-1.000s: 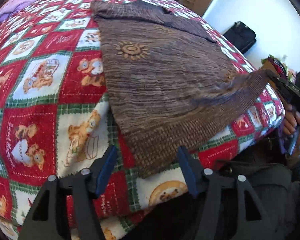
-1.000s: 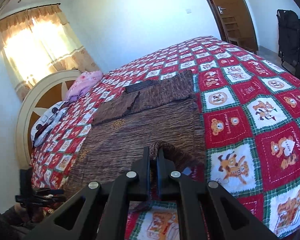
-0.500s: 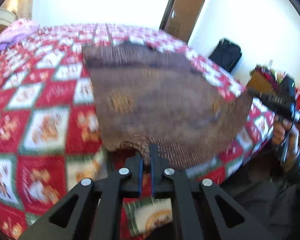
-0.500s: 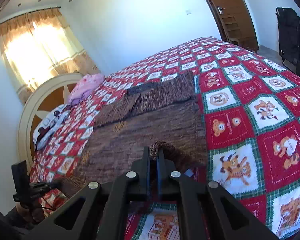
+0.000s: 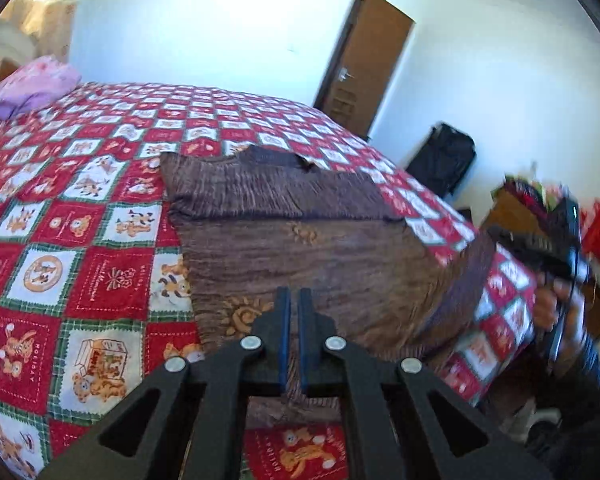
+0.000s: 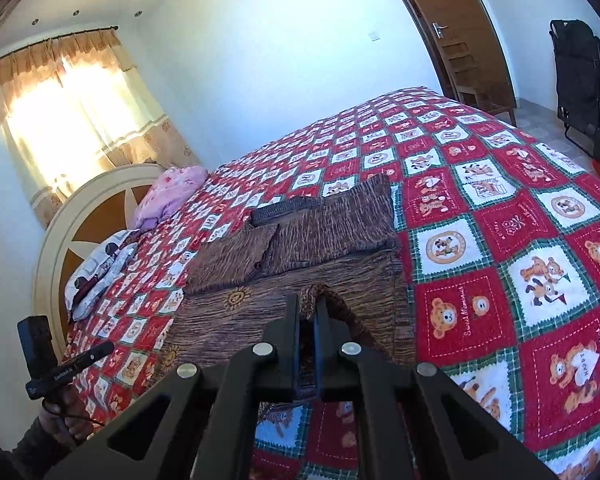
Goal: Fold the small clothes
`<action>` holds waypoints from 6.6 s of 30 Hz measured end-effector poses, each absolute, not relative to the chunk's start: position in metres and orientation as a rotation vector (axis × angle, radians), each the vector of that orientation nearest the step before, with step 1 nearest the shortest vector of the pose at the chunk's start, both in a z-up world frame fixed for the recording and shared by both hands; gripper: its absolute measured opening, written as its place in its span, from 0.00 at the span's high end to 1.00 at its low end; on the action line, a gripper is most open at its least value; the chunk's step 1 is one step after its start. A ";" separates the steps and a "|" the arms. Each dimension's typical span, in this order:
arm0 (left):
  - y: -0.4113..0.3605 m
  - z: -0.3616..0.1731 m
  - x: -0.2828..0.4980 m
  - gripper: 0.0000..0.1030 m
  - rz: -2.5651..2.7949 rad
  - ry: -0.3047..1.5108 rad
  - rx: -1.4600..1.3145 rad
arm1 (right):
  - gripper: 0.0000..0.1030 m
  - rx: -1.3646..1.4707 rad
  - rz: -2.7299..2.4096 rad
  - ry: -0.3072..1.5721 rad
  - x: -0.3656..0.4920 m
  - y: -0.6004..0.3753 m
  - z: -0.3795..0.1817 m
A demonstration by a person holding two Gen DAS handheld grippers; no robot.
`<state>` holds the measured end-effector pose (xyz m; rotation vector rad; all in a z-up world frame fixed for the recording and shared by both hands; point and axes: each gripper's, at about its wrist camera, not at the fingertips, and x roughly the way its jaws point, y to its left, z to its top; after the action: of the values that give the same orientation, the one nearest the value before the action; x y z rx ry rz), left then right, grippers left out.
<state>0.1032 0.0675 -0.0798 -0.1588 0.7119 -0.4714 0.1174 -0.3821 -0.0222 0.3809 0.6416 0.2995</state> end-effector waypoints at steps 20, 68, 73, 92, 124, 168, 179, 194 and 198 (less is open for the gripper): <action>0.027 -0.151 0.121 0.42 -0.558 0.946 0.122 | 0.95 0.367 0.290 0.708 0.110 -0.385 -0.043; 0.071 -0.087 0.362 0.90 -0.286 0.671 -0.074 | 0.95 0.428 0.182 0.760 0.375 -0.384 -0.031; 0.067 -0.109 0.385 0.90 -0.274 0.713 -0.088 | 0.95 0.429 0.163 0.842 0.423 -0.385 -0.064; 0.080 -0.124 0.351 0.35 -0.125 0.690 -0.094 | 0.43 0.052 0.250 0.905 0.427 -0.338 -0.081; 0.097 -0.157 0.360 0.21 -0.117 0.795 -0.233 | 0.80 -0.244 0.341 0.968 0.475 -0.239 -0.112; 0.112 -0.161 0.359 0.14 -0.089 0.808 -0.307 | 0.98 0.038 0.182 1.073 0.273 -0.385 -0.116; 0.113 -0.161 0.360 0.14 -0.067 0.809 -0.308 | 0.97 -0.055 0.082 1.021 0.278 -0.376 -0.083; 0.106 -0.167 0.368 0.06 -0.019 0.865 -0.247 | 0.96 -0.014 0.229 1.039 0.304 -0.325 -0.126; 0.111 -0.166 0.366 0.06 -0.036 0.852 -0.285 | 0.96 0.012 0.273 0.956 0.293 -0.321 -0.110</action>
<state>0.3662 0.1112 -0.1664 -0.2846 0.8521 -0.0360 0.2932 -0.3214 -0.1100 0.0123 0.9563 0.2725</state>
